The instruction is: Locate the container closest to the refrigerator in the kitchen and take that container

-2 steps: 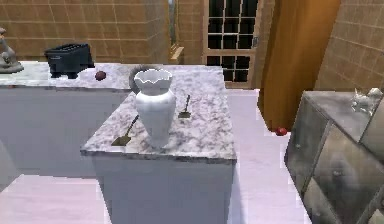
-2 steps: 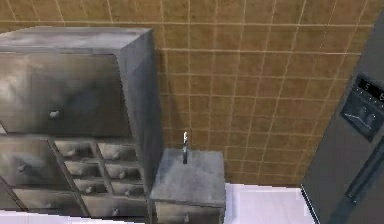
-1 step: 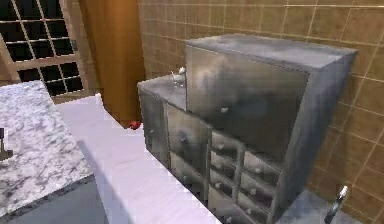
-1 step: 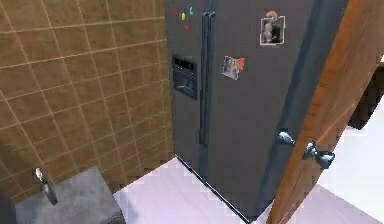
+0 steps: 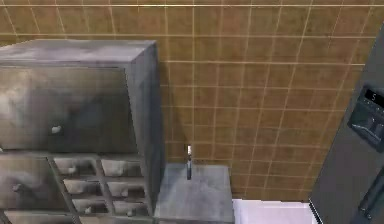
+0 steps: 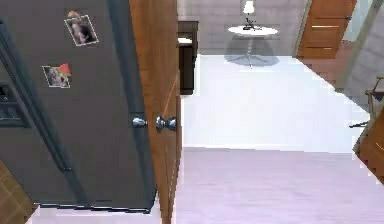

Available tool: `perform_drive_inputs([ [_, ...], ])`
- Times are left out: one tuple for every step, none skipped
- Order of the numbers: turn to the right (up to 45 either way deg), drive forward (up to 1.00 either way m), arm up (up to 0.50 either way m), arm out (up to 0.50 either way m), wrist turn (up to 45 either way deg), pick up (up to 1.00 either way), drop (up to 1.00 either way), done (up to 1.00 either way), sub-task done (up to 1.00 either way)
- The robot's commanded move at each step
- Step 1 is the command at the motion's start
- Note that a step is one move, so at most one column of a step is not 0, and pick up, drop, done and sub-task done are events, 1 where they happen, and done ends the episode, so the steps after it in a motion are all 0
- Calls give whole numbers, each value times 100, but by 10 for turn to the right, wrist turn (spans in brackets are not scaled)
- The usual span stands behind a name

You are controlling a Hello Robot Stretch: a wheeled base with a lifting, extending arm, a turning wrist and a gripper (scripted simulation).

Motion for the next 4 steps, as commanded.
perform_drive_inputs([
  [360, 0, 0, 0, 0, 0, 0, 0, 0],
  [0, 55, 0, 0, 0, 0, 0, 0, 0],
  [-60, 0, 0, 0, 0, 0, 0, 0, 0],
  [0, 30, 0, 0, 0, 0, 0, 0, 0],
])
